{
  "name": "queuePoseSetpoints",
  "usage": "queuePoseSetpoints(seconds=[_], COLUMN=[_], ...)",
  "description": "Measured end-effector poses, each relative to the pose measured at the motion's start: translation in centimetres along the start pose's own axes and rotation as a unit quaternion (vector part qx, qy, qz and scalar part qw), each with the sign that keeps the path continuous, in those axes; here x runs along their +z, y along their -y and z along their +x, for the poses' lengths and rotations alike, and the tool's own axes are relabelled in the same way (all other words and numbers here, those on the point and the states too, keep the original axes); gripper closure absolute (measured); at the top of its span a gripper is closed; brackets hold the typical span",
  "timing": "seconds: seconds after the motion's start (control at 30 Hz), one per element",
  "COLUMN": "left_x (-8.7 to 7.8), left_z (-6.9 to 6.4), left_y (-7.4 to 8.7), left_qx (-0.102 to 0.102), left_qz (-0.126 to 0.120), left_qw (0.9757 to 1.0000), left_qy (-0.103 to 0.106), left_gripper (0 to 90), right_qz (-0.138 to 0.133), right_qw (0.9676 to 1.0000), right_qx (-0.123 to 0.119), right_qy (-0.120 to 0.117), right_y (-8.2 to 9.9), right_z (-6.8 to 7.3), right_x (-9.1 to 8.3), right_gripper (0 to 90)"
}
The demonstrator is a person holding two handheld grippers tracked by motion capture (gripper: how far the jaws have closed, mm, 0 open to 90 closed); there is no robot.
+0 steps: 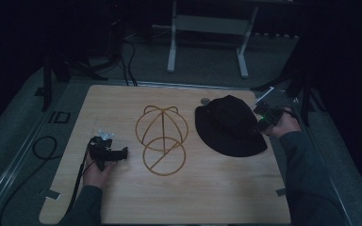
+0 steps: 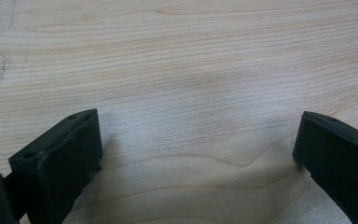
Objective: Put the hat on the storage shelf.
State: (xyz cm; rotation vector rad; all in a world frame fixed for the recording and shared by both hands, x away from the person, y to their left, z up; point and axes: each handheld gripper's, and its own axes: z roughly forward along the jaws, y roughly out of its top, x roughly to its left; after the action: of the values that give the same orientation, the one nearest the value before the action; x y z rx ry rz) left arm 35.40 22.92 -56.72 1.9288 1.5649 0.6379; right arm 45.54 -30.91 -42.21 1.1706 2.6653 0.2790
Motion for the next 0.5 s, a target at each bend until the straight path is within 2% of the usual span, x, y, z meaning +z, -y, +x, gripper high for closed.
queuePoseSetpoints(seconds=[0.1, 0.2, 0.5], left_x=[0.0, 0.0, 0.0], left_z=[0.0, 0.0, 0.0], left_y=[0.0, 0.0, 0.0], left_qx=[0.0, 0.0, 0.0], left_qz=[0.0, 0.0, -0.001], left_qw=[1.0, 1.0, 1.0], left_qy=[0.0, 0.0, 0.0], left_gripper=[1.5, 1.5, 1.5], right_qz=[0.023, 0.045, 0.078], right_qw=[0.9996, 0.9986, 0.9956], right_qx=[-0.019, -0.027, -0.043], right_qy=[0.003, 0.005, -0.029], right_y=[-1.0, -1.8, -2.7], right_z=[-0.1, -0.2, -0.5], right_x=[0.9, 1.7, 3.9], right_gripper=[32.4, 32.3, 35.0])
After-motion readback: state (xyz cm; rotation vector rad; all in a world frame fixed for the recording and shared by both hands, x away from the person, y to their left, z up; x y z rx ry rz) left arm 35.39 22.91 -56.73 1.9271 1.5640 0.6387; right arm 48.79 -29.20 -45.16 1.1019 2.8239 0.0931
